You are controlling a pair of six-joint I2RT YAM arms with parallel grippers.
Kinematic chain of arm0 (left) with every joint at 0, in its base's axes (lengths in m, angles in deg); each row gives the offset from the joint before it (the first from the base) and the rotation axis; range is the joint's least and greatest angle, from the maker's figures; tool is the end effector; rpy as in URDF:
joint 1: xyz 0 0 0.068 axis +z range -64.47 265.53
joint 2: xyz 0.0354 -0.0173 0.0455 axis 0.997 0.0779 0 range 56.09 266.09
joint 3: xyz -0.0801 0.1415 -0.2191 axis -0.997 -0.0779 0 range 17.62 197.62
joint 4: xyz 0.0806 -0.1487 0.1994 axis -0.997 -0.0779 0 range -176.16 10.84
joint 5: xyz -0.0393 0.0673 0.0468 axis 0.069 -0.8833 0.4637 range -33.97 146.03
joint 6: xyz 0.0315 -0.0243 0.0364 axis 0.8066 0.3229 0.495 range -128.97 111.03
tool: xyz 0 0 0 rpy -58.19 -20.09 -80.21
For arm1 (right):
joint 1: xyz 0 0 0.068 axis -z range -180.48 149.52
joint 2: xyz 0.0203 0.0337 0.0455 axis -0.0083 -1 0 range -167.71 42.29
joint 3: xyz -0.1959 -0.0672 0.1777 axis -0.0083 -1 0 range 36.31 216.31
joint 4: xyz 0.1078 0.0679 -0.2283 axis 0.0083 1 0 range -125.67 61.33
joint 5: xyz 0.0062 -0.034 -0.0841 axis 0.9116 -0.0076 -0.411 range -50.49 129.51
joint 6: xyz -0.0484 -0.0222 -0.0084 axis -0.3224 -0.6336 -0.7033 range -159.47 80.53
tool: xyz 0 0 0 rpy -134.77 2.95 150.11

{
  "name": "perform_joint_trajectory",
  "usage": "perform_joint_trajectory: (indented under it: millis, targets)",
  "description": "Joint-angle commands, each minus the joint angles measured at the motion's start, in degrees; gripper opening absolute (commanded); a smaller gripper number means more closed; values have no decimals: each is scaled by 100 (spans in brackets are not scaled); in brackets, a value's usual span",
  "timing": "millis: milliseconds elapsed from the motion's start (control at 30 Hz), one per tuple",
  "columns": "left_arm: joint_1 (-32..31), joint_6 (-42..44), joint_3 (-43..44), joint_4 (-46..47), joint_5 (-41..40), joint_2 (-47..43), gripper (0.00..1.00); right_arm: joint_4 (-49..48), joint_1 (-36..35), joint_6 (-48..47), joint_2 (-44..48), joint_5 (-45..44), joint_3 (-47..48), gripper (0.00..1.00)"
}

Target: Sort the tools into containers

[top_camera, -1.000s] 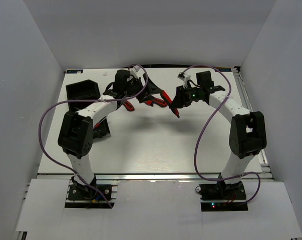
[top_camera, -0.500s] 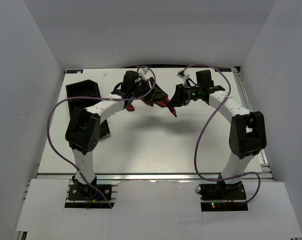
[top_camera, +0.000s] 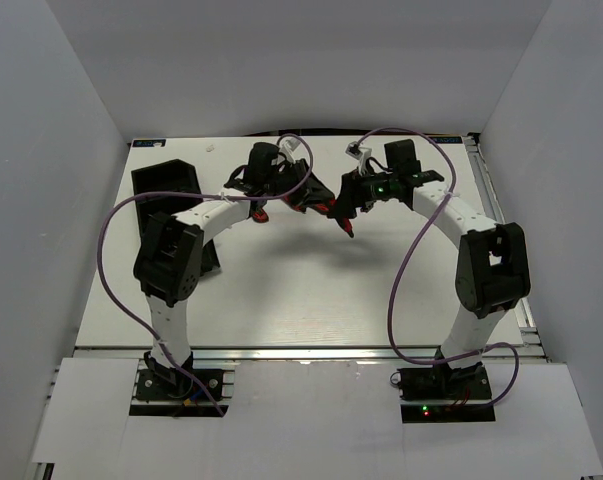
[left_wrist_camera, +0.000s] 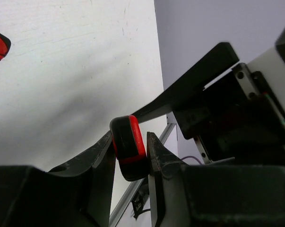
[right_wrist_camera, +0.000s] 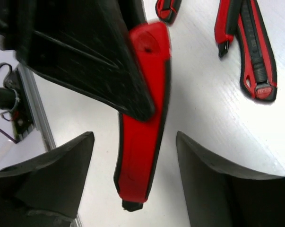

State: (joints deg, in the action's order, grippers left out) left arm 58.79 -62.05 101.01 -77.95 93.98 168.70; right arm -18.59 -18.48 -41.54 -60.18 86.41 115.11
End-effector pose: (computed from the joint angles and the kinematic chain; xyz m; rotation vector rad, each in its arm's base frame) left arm 0.3962 -0.2242 0.2420 -0.0608 2.3197 -1.4752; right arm 0.3724 0.1483 0.2638 -0.8078 2.0739 1.0765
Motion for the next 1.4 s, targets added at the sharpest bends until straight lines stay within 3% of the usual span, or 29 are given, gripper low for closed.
perform_joint_trajectory:
  millis: [0,33,267,467,600,833,1367]
  targets:
    - [-33,131,273,-120,204,-20,10,32,-98,-530,211,101,311,79]
    - [2,279,343,-330,195,-3,7,67,-90,-610,202,40,328,89]
    - [836,676,46,-1034,151,-441,0,542,42,-1559,237,258,478,89]
    - [2338,1150,-96,-2096,-244,-1066,0,595,209,-1745,316,268,329,89]
    - [3392,1230,98,-2494,-1104,-1365,0,551,218,-1736,333,268,197,90]
    - [3693,1055,572,-2389,-3284,-1243,0,568,227,-1753,272,320,196,89]
    - [4124,914,459,-728,-4068,-662,0,902,235,-2351,132,460,390,89]
